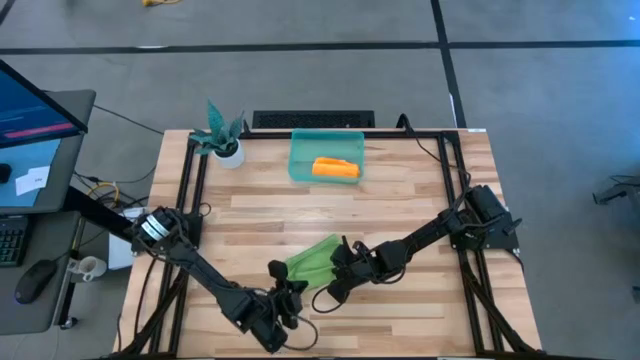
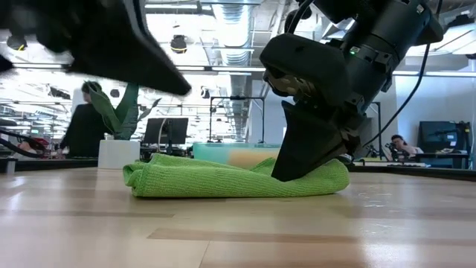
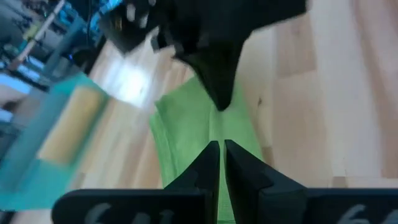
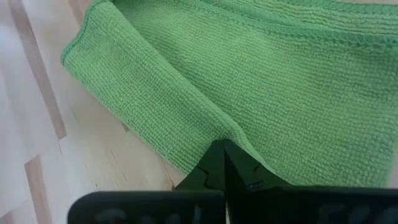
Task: Roll microfiber towels into tight, uniform cylinder then place into a basket
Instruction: Roll the green microfiber cloth
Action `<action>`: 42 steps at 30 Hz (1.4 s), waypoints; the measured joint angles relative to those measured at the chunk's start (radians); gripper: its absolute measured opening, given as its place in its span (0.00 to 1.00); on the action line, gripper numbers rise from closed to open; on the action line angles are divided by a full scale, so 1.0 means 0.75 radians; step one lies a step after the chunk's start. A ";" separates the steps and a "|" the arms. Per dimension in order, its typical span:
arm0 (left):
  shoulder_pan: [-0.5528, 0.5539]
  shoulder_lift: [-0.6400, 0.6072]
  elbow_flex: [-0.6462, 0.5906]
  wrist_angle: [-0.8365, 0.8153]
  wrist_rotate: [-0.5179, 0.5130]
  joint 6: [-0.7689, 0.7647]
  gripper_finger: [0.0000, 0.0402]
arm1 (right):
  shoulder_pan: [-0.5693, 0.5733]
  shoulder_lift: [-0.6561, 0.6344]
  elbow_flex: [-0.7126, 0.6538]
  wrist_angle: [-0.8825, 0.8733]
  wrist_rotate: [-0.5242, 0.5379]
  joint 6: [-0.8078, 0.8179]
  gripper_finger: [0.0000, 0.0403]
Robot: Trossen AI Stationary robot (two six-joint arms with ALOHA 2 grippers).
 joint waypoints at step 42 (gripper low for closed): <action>0.211 -0.001 -0.279 0.257 0.645 -0.207 0.04 | -0.004 0.000 0.000 0.037 -0.062 -0.030 0.28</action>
